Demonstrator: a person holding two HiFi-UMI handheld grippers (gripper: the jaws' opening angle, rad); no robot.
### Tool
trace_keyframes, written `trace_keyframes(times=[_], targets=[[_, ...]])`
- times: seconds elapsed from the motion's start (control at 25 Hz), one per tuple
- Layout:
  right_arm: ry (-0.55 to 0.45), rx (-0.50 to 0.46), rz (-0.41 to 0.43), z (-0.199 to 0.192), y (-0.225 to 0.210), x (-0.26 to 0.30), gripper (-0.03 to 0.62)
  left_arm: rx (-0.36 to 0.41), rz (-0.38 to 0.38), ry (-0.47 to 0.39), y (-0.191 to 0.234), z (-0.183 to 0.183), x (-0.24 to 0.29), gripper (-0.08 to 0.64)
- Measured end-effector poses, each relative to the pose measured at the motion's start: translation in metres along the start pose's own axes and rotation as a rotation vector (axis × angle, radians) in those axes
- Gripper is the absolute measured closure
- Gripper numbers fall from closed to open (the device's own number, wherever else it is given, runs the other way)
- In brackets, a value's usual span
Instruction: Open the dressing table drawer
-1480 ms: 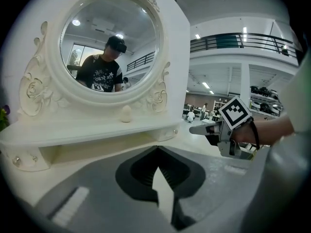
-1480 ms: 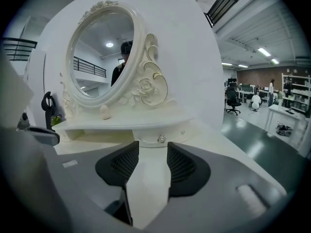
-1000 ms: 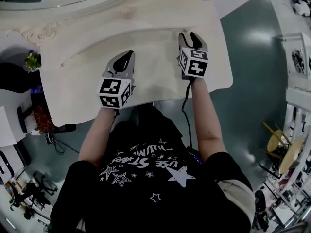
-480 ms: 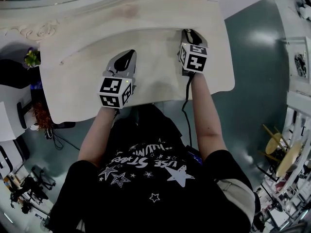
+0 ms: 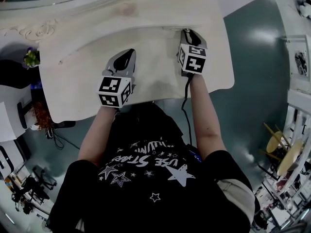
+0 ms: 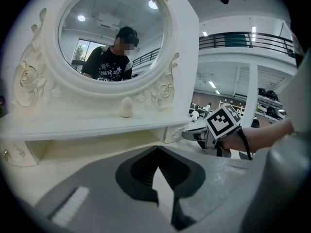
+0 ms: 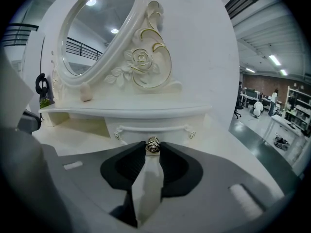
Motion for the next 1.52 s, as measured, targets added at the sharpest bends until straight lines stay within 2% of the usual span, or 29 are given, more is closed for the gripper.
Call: trace_keyframes(times=[1.52], targets=[[0.011, 0.042, 0.012, -0.03, 0.004, -0.04, 0.471, 0.017, -0.024, 0.027, -0.012, -0.008, -0.005, 0.558]])
Point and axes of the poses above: the fingertips, and each gripper's own axes: x forward along the fingers, y to its left, z out of its top, the point moved 5 cm from there along -x, backward along the fingers, and after that the axes turned 1 degree about z, right-handed, at the moved point
